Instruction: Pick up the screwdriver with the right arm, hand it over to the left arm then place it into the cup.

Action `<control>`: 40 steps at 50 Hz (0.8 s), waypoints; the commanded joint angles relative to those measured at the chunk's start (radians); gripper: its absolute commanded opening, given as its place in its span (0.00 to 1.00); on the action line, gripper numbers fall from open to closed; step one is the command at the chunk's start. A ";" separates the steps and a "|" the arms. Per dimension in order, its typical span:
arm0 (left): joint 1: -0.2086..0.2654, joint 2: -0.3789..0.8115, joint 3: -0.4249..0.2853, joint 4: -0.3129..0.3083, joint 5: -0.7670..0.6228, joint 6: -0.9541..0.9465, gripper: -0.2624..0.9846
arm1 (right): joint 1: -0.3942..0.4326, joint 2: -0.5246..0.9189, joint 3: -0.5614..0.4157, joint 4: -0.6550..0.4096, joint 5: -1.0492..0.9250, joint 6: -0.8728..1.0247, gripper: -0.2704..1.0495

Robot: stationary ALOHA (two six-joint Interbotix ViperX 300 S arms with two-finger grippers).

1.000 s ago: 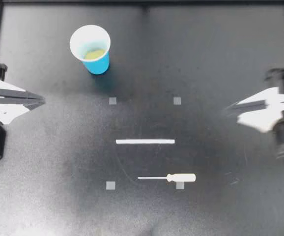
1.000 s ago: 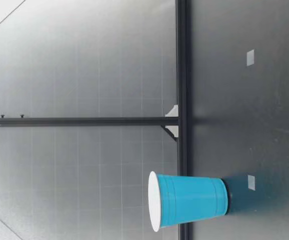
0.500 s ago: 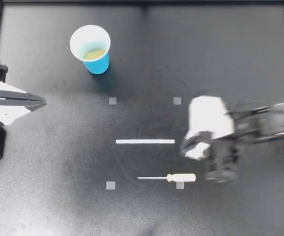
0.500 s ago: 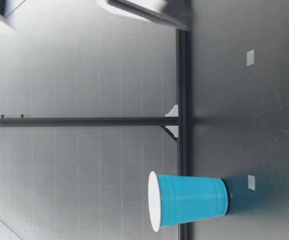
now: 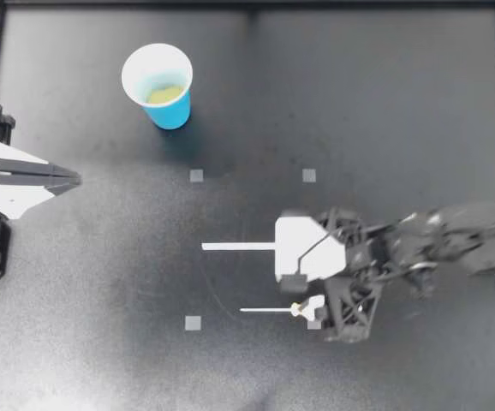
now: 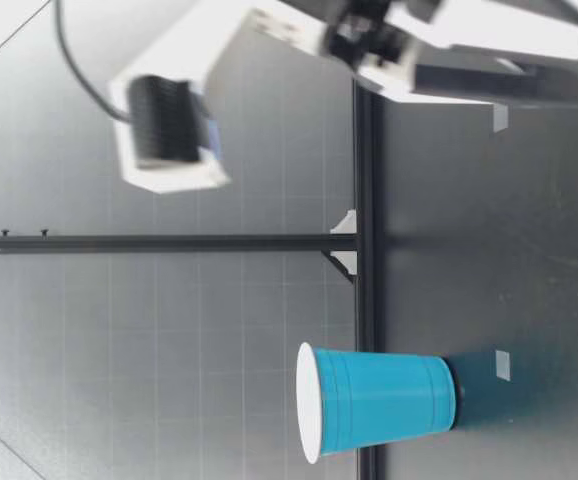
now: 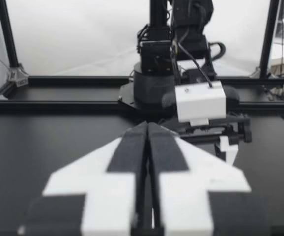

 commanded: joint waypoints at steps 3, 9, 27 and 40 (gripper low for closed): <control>0.003 0.005 -0.014 -0.002 -0.009 0.000 0.27 | 0.011 0.014 -0.031 -0.002 0.002 0.000 0.68; 0.003 0.005 -0.012 0.000 -0.011 -0.003 0.27 | 0.011 0.035 -0.031 -0.008 -0.003 0.000 0.68; 0.002 0.005 -0.008 0.000 -0.011 -0.003 0.27 | 0.028 0.086 -0.031 -0.008 -0.035 0.005 0.65; 0.003 0.008 -0.006 -0.002 -0.011 -0.008 0.27 | 0.028 0.115 -0.034 -0.008 -0.037 0.003 0.54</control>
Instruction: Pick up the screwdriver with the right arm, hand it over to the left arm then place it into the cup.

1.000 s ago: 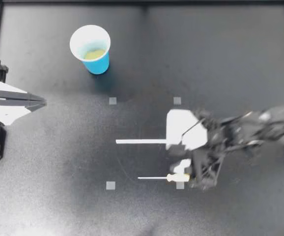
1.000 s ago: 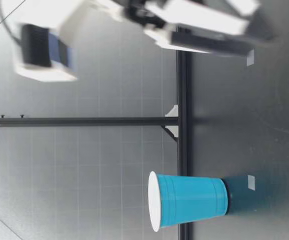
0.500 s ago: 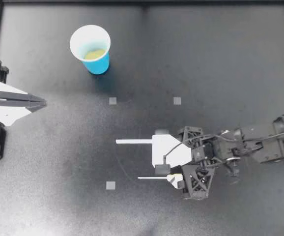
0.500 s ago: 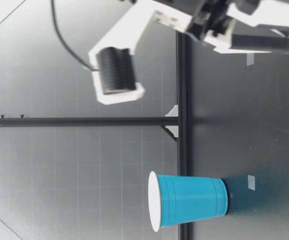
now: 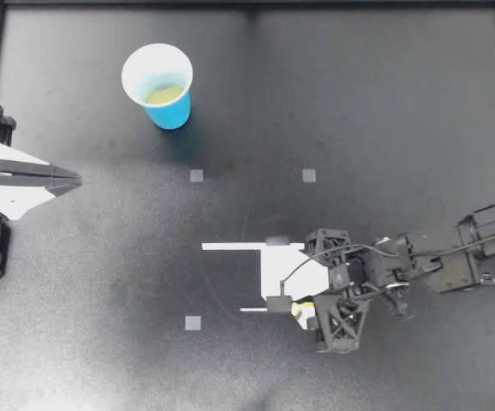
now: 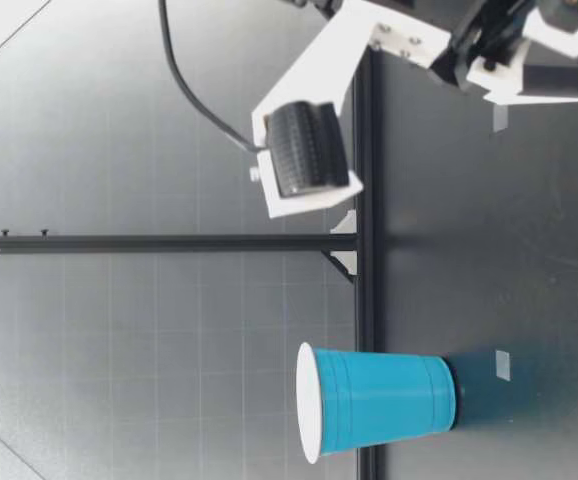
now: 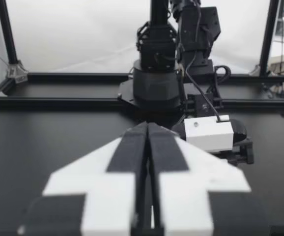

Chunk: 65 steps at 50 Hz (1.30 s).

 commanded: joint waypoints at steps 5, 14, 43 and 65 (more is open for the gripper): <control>0.002 0.011 -0.012 -0.006 -0.011 -0.005 0.28 | 0.006 -0.009 -0.017 0.002 0.000 0.002 0.47; 0.002 0.048 -0.014 -0.020 -0.026 -0.005 0.38 | 0.012 -0.029 -0.017 0.003 0.002 0.002 0.29; 0.002 0.387 -0.043 -0.015 -0.348 -0.048 0.75 | -0.031 -0.267 0.239 0.014 -0.695 0.083 0.21; 0.002 0.621 -0.152 0.018 -0.571 -0.094 0.75 | -0.163 -0.210 0.199 0.015 -1.135 -0.040 0.21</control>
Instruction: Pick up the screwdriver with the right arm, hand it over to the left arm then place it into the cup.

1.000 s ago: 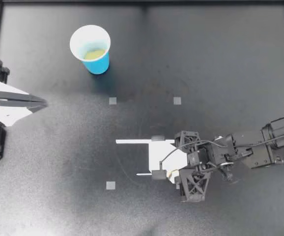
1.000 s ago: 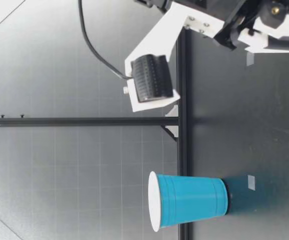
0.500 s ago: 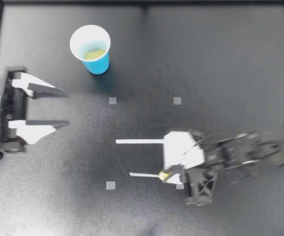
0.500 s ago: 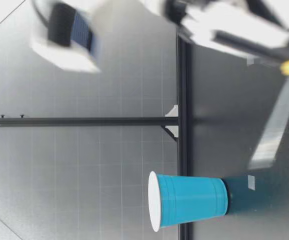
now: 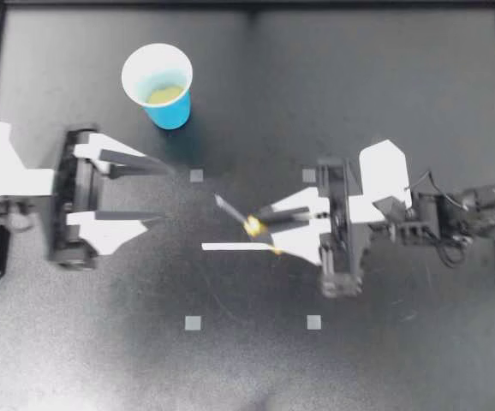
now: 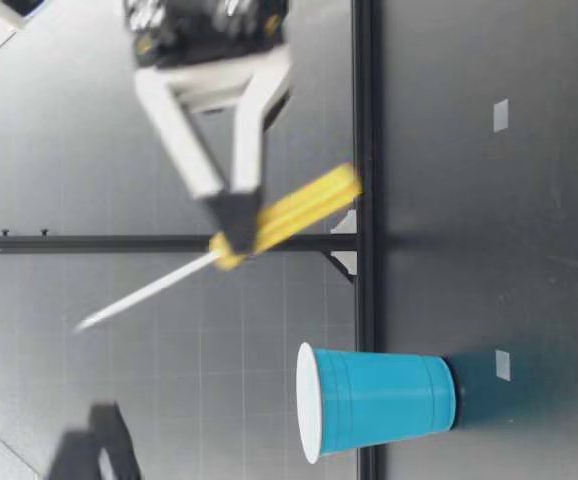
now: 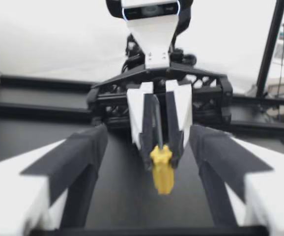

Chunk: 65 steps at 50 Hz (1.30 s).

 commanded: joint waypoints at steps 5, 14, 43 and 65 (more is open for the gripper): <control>0.002 0.049 -0.071 0.005 -0.035 0.000 0.75 | -0.014 0.009 -0.084 0.000 -0.008 -0.041 0.21; 0.002 0.100 -0.097 0.012 -0.078 -0.005 0.74 | -0.028 0.011 -0.109 0.002 -0.002 -0.055 0.21; 0.002 0.120 -0.110 0.038 -0.126 -0.040 0.46 | -0.041 0.031 -0.138 0.000 0.006 -0.054 0.21; 0.002 0.110 -0.087 0.038 -0.126 -0.044 0.26 | -0.041 0.014 -0.132 0.003 0.008 -0.049 0.35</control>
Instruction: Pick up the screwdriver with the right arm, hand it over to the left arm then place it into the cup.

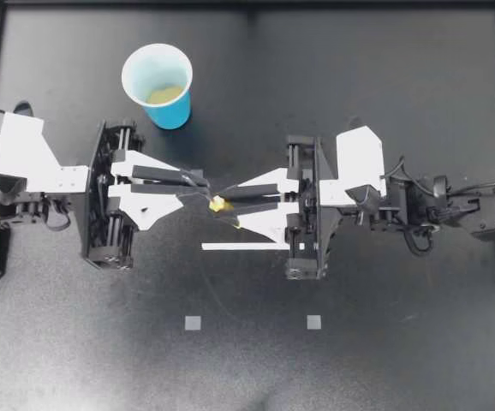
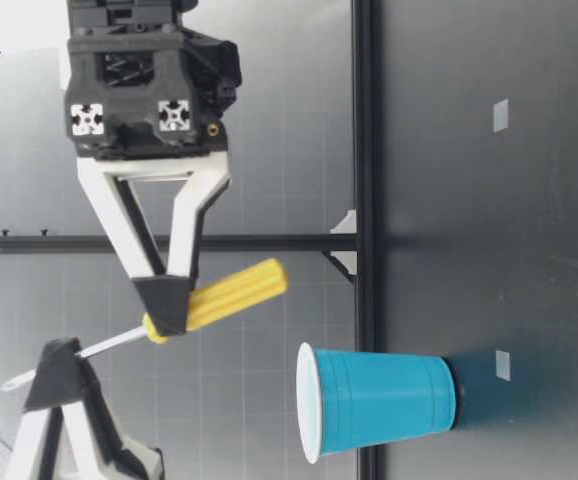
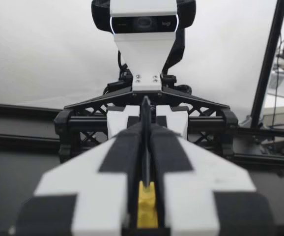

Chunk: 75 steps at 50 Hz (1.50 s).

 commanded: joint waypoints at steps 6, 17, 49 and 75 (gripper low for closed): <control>-0.005 -0.026 0.005 0.003 -0.008 0.005 0.26 | -0.008 -0.032 -0.015 0.029 0.000 0.003 0.54; 0.003 -0.048 0.021 -0.021 0.018 0.046 0.26 | -0.008 -0.057 0.000 0.061 0.002 -0.002 0.72; 0.333 -0.120 0.124 -0.158 0.043 0.284 0.26 | -0.008 -0.391 0.225 0.061 -0.008 -0.002 0.72; 0.489 0.028 0.071 -0.183 0.046 0.334 0.31 | -0.008 -0.399 0.242 0.061 -0.006 0.000 0.72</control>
